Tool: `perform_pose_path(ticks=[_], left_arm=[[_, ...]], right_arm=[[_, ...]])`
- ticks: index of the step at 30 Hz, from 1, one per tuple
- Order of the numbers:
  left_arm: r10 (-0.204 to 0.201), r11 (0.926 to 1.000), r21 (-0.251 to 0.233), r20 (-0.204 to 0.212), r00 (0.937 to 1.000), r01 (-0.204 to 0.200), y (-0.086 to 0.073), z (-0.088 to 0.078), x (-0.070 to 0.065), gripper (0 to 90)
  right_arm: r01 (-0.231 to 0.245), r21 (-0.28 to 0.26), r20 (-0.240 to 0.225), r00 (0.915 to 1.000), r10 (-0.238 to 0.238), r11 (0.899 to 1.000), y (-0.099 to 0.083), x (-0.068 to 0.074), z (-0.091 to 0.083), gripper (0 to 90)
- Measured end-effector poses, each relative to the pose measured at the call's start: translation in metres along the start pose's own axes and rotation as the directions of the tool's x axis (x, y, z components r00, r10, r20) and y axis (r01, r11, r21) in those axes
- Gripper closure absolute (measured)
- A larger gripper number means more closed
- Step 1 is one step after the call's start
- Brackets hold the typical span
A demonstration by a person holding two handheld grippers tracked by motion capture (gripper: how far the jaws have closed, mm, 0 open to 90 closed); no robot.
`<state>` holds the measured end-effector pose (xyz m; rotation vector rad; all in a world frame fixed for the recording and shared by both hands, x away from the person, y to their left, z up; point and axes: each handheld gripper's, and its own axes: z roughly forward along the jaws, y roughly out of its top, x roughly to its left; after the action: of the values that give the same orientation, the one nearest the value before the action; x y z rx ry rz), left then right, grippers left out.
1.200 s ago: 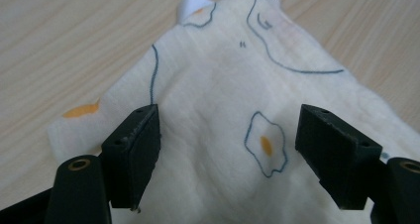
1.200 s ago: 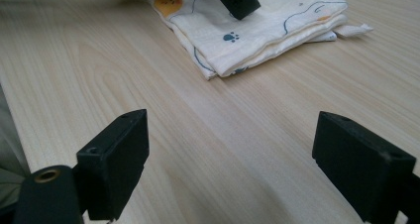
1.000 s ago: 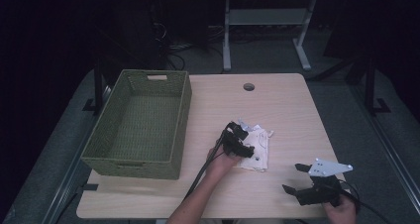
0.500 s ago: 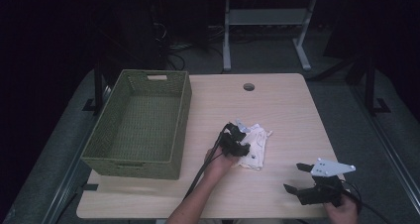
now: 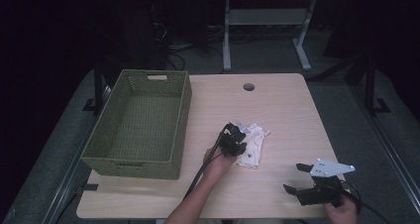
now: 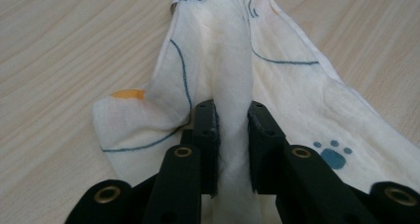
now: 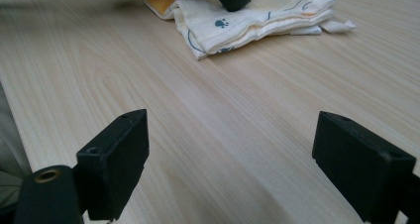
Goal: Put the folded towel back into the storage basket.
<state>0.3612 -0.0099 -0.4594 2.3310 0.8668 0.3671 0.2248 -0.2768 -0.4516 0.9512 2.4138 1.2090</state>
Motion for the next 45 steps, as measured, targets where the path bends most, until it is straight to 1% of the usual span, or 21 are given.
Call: perform_pose_path(ticks=[5,8,11,15,16,17,20,23,24,25,31,32,33,34,35,36,37,40,41,44,45], left_arm=[[-0.015,0.9998,0.013,0.015,0.9998,0.015,-0.001,-0.003,0.003,82.1],[-0.064,0.9978,0.022,0.057,0.9963,0.063,-0.005,-0.008,0.01,82.2],[-0.078,0.9967,0.025,0.076,0.994,0.077,-0.007,-0.011,0.012,82.4],[-0.122,0.9923,-0.002,0.123,0.9848,0.123,-0.008,-0.021,0.018,82.6],[-0.143,0.9888,-0.02,0.145,0.979,0.148,-0.008,-0.028,0.02,82.6],[-0.143,0.9888,-0.02,0.145,0.979,0.148,-0.008,-0.028,0.02,82.7],[-0.177,0.9808,-0.047,0.198,0.9642,0.189,-0.006,-0.043,0.027,82.7],[-0.183,0.9781,-0.058,0.215,0.9592,0.2,-0.005,-0.051,0.03,82.7],[-0.19,0.9753,-0.065,0.243,0.9513,0.211,-0.004,-0.06,0.031,82.7],[-0.19,0.9753,-0.065,0.243,0.9513,0.211,-0.004,-0.06,0.031,82.7],[-0.211,0.9648,-0.083,0.317,0.9244,0.249,0.001,-0.081,0.035,82.7],[-0.23,0.9576,-0.086,0.349,0.9083,0.275,0.002,-0.088,0.038,82.7],[-0.23,0.9576,-0.086,0.349,0.9083,0.275,0.002,-0.088,0.038,82.7],[-0.237,0.9537,-0.089,0.368,0.899,0.287,0.003,-0.094,0.04,82.6],[-0.237,0.9537,-0.089,0.368,0.899,0.287,0.003,-0.094,0.04,82.7],[-0.248,0.9477,-0.093,0.388,0.8878,0.305,0.004,-0.1,0.044,82.6],[-0.248,0.9477,-0.093,0.388,0.8878,0.305,0.004,-0.1,0.044,82.7],[-0.272,0.9365,-0.09,0.423,0.8644,0.339,0.004,-0.109,0.052,82.6],[-0.272,0.9365,-0.09,0.423,0.8644,0.339,0.004,-0.109,0.052,82.6],[-0.282,0.9294,-0.09,0.452,0.8461,0.358,0.005,-0.116,0.059,82.6],[-0.287,0.9247,-0.092,0.47,0.8346,0.37,0.004,-0.121,0.062,82.6]], right_arm=[[0.004,-0.003,0.0,1.0,-0.004,1.0,0.0,-0.001,0.0,14.0],[-0.006,-0.002,0.0,1.0,0.006,1.0,0.0,-0.001,-0.001,14.0],[0.004,-0.005,-0.002,1.0,-0.004,1.0,0.0,-0.001,0.0,14.0],[0.002,-0.002,-0.002,1.0,-0.003,1.0,0.0,0.0,0.0,14.0],[0.004,-0.003,0.0,1.0,-0.004,1.0,0.0,0.001,0.0,14.0],[0.004,-0.003,0.0,1.0,-0.004,1.0,0.0,0.001,0.0,14.0],[0.0,-0.012,0.001,1.0,0.0,1.0,0.0,0.0,-0.001,14.0],[0.001,-0.016,0.003,1.0,-0.001,1.0,0.0,-0.001,-0.001,14.0],[-0.003,-0.019,0.002,1.0,0.003,1.0,0.0,-0.001,-0.001,14.0],[-0.003,-0.019,0.002,1.0,0.003,1.0,0.0,-0.001,-0.001,14.0],[-0.012,-0.026,0.007,0.9999,0.012,1.0,0.0,-0.001,-0.001,14.0],[-0.016,-0.029,0.007,0.9998,0.016,0.999,0.0,-0.001,-0.001,14.0],[-0.016,-0.029,0.007,0.9998,0.016,0.999,0.0,-0.001,-0.001,14.0],[-0.018,-0.03,0.013,0.9997,0.019,0.999,0.0,-0.002,-0.001,14.0],[-0.018,-0.03,0.013,0.9997,0.019,0.999,0.0,-0.002,-0.001,14.0],[-0.018,-0.029,0.014,0.9997,0.019,0.999,0.0,-0.002,-0.001,14.0],[-0.018,-0.029,0.014,0.9997,0.019,0.999,0.0,-0.002,-0.001,14.0],[-0.018,-0.026,0.014,0.9997,0.019,1.0,0.0,-0.003,-0.001,14.0],[-0.018,-0.026,0.014,0.9997,0.019,1.0,0.0,-0.003,-0.001,14.0],[-0.018,-0.028,0.016,0.9997,0.019,0.999,0.0,-0.003,-0.001,14.0],[-0.02,-0.026,0.017,0.9997,0.02,0.999,-0.001,-0.003,-0.001,14.0]])
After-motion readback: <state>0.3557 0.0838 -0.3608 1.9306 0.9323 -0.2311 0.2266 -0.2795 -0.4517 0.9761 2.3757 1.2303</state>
